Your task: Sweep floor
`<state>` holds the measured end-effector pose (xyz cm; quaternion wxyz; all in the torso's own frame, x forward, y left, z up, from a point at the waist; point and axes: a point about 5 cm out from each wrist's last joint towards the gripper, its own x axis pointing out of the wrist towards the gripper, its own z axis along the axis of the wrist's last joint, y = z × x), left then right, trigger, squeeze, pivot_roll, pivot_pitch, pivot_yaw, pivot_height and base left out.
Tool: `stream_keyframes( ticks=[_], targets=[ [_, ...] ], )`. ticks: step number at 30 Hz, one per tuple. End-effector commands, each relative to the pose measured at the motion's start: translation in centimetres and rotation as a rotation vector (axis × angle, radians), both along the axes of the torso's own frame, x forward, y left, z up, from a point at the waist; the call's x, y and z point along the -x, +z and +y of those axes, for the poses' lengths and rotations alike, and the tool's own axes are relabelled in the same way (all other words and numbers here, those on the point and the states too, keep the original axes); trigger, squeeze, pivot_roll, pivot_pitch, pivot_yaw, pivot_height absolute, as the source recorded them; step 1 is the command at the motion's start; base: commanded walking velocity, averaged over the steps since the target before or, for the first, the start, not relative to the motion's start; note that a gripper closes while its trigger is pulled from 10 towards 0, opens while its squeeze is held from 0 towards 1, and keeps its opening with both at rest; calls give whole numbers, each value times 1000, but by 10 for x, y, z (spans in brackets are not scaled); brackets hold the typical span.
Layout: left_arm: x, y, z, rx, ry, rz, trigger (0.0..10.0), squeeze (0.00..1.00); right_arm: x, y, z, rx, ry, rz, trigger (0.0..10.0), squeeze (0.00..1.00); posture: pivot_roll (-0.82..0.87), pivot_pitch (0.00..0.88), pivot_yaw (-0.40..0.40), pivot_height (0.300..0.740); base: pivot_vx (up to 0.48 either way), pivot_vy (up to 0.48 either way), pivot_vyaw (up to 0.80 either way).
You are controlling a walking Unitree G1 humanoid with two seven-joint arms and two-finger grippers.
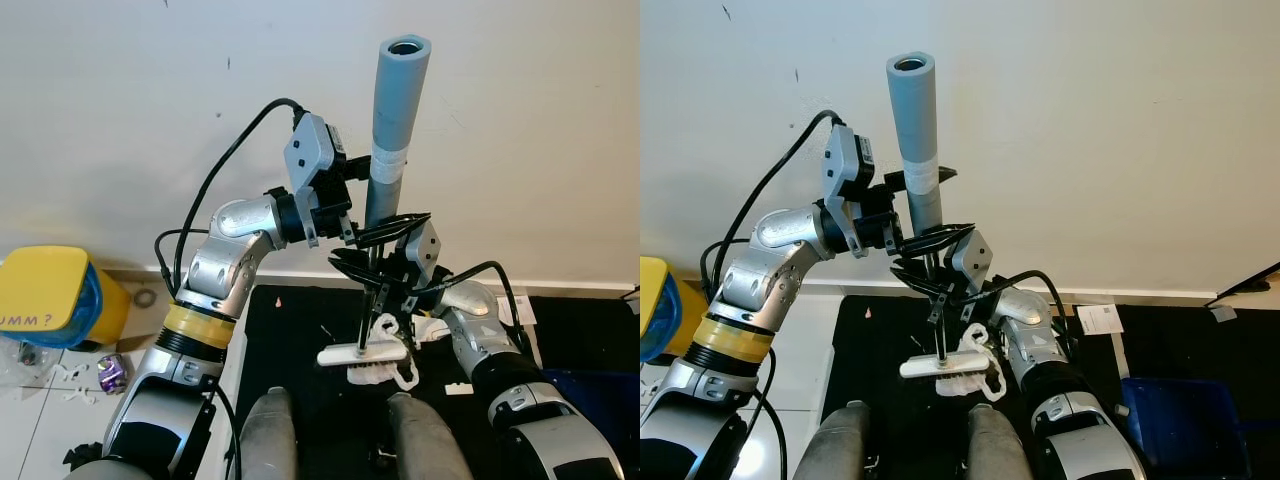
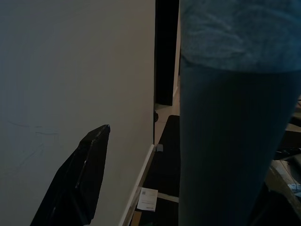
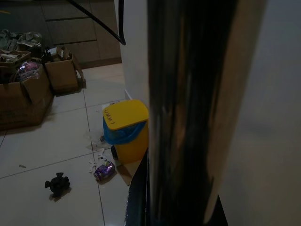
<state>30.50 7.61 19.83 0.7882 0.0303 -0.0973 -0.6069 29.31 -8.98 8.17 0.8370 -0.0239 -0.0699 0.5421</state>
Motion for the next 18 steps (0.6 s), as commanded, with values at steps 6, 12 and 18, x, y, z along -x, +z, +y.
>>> stream_keyframes(
  ticks=[6,12,18],
  targets=[
    [-2,-9,10,-34,20,43,0,0,3,-1,1,0,12,-18,0,0,58,93,-45,731,0,0,0],
    [-1,-10,9,-36,12,50,0,0,3,-1,1,0,12,-18,0,0,58,95,-46,731,0,0,0],
    [0,-11,10,-44,-4,62,0,0,3,-1,1,0,10,-18,0,0,58,98,-44,731,0,0,0]
  ],
)
